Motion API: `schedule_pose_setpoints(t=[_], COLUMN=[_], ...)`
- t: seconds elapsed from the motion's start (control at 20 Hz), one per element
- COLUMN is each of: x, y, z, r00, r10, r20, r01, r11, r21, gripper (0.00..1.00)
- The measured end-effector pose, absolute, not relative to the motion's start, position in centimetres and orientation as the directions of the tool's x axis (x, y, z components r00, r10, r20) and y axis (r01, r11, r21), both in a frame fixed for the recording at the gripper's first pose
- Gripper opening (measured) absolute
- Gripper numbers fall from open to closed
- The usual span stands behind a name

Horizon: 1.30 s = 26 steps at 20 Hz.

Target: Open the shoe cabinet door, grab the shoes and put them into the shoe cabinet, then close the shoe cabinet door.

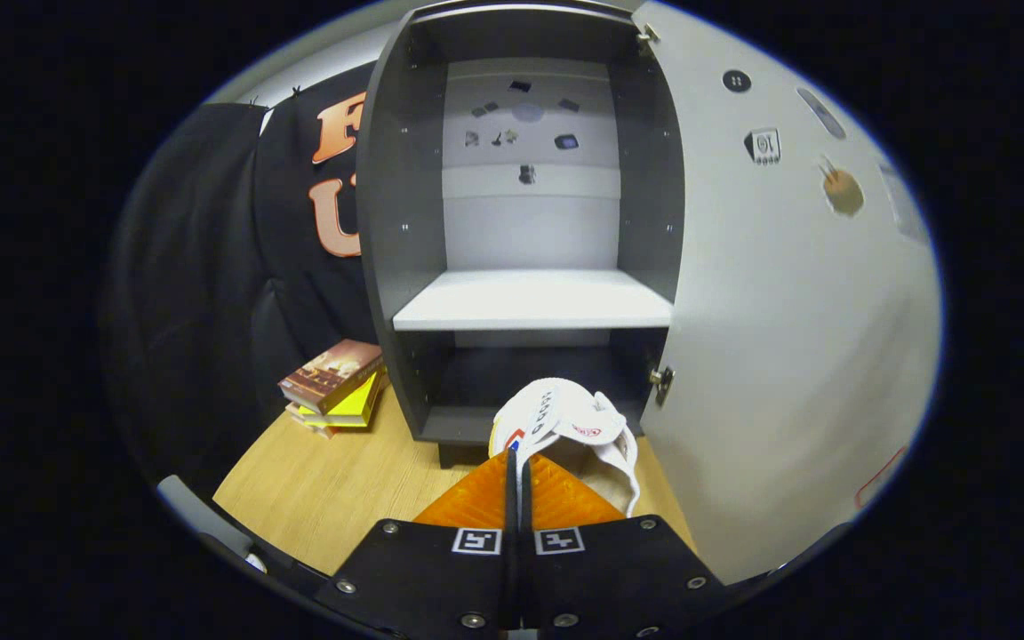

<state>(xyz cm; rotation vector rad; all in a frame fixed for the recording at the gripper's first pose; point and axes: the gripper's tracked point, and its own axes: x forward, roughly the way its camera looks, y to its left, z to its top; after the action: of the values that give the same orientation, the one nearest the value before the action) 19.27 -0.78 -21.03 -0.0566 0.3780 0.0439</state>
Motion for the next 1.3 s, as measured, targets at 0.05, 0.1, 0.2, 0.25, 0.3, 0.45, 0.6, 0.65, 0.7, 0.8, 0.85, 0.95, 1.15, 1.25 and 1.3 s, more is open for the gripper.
schedule_pose_setpoints(t=[0.05, 0.1, 0.2, 0.25, 0.3, 0.45, 0.6, 0.65, 0.7, 0.8, 0.85, 0.95, 1.15, 1.25, 1.3], x=[20.1, 21.2, 23.9, 25.7, 27.3, 32.8, 38.1, 39.7, 41.2, 43.8, 45.3, 47.0, 49.9, 50.5, 50.7], y=[-0.9, -0.8, -0.9, -0.7, -0.6, 0.0, 0.6, 1.0, 1.1, 1.5, 1.6, 1.7, 2.5, 2.9, 2.9], z=[-19.0, -16.7, -13.3, -12.2, -11.1, -9.5, -10.6, -11.1, -11.6, -12.6, -13.0, -13.9, -15.9, -16.1, -16.3], r00=[0.939, 0.951, 0.968, 0.973, 0.977, 0.979, 0.976, 0.974, 0.973, 0.969, 0.968, 0.967, 0.958, 0.962, 0.962], r10=[0.029, 0.03, 0.028, 0.028, 0.03, 0.045, 0.045, 0.047, 0.045, 0.045, 0.046, 0.044, 0.053, 0.049, 0.039], r20=[-0.342, -0.309, -0.248, -0.229, -0.212, -0.198, -0.212, -0.221, -0.226, -0.243, -0.247, -0.253, -0.28, -0.27, -0.269], r01=[-0.049, -0.046, -0.043, -0.044, -0.046, -0.054, -0.059, -0.062, -0.06, -0.06, -0.061, -0.061, -0.072, -0.074, -0.068], r11=[0.998, 0.998, 0.998, 0.997, 0.996, 0.998, 0.997, 0.996, 0.996, 0.997, 0.997, 0.996, 0.996, 0.994, 0.993], r21=[-0.048, -0.045, -0.055, -0.069, -0.07, -0.042, -0.058, -0.059, -0.058, -0.055, -0.053, -0.061, -0.06, -0.084, -0.1], gripper=[0.0, 0.0, 0.0, 0.0, 0.0, 0.0, 0.0, 0.0, 0.0, 0.0, 0.0, 0.0, 0.0, 0.0, 0.0])
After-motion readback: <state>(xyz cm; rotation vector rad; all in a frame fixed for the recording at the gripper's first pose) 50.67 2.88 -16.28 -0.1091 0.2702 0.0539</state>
